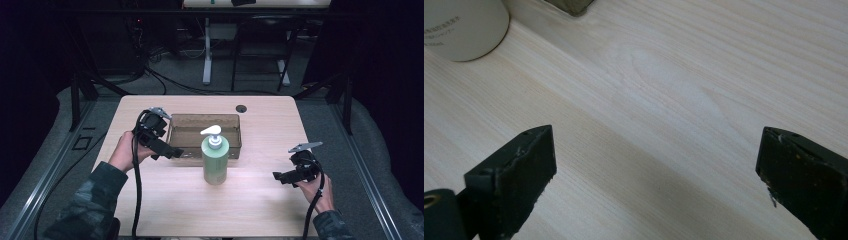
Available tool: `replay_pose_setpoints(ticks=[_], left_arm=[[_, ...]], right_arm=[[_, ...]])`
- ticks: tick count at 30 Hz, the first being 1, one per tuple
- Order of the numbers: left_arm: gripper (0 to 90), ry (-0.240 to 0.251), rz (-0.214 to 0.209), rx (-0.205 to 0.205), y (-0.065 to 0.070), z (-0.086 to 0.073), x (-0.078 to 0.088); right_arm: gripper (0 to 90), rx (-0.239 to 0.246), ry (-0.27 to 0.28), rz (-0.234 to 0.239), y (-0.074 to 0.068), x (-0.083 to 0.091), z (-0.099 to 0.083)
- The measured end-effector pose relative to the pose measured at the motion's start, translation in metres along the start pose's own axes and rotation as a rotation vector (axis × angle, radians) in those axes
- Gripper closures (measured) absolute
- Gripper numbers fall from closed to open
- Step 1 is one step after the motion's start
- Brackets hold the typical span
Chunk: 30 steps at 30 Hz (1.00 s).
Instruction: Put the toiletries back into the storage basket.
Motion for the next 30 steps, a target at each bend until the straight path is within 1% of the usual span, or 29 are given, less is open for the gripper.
replay_pose_setpoints(ticks=[2,4,8,9,10,11,13,15,16,18,19,21,23,24,30], left_arm=[[0.0,0.0,-0.015,-0.008,0.004,0.005,0.001],[0.0,-0.004,-0.012,-0.02,0.008,0.01,0.003],[0.0,-0.006,-0.023,-0.046,0.017,0.021,0.005],[0.0,-0.004,-0.037,-0.049,0.02,0.025,0.005],[0.0,-0.003,-0.041,-0.054,0.022,0.027,0.005],[0.0,-0.003,-0.036,-0.061,0.024,0.03,0.005],[0.0,0.002,-0.048,-0.067,0.03,0.036,0.004],[0.0,-0.011,-0.039,-0.09,0.033,0.039,0.002],[0.0,-0.021,-0.044,-0.109,0.036,0.042,0.002],[0.0,-0.024,-0.038,-0.126,0.04,0.045,0.001],[0.0,-0.029,-0.048,-0.139,0.042,0.048,0.001],[0.0,-0.03,-0.043,-0.152,0.046,0.052,0.0],[0.0,-0.038,-0.048,-0.169,0.049,0.055,-0.001],[0.0,-0.044,-0.043,-0.184,0.051,0.058,-0.002],[0.1,-0.085,-0.054,-0.233,0.059,0.067,-0.008]], right_arm=[[2.4,-0.001,0.0,0.002,0.0,0.0,0.0],[2.6,-0.002,-0.004,0.003,0.0,0.0,-0.001],[2.8,-0.003,-0.006,0.004,0.001,0.0,-0.001],[2.9,-0.006,-0.006,0.002,0.001,0.0,-0.001],[2.9,-0.007,-0.005,0.005,0.001,0.0,-0.001],[2.9,-0.005,-0.006,0.005,0.002,0.0,-0.001],[3.0,-0.01,-0.005,0.007,0.001,0.0,-0.001],[3.0,-0.004,-0.009,0.004,0.002,-0.001,-0.002],[3.0,-0.005,-0.008,0.004,0.002,-0.001,-0.002],[3.1,-0.007,-0.009,0.004,0.002,-0.001,-0.002],[3.1,-0.01,-0.006,0.006,0.002,-0.001,-0.002],[3.1,-0.01,-0.008,0.004,0.003,0.0,-0.002],[3.2,-0.009,-0.008,0.007,0.003,0.0,-0.002],[3.2,-0.008,-0.008,0.007,0.003,0.0,-0.003],[3.4,-0.009,-0.007,0.009,0.004,0.001,-0.003]])
Point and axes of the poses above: each handheld gripper's, and its own axes: x roughly backward along the jaws, z roughly out of its top, y roughly to its right, the point moved 7 cm from there along -x, roughly forward along the jaws, and after that the axes turned 9 degrees about x, right-handed, at the moved point
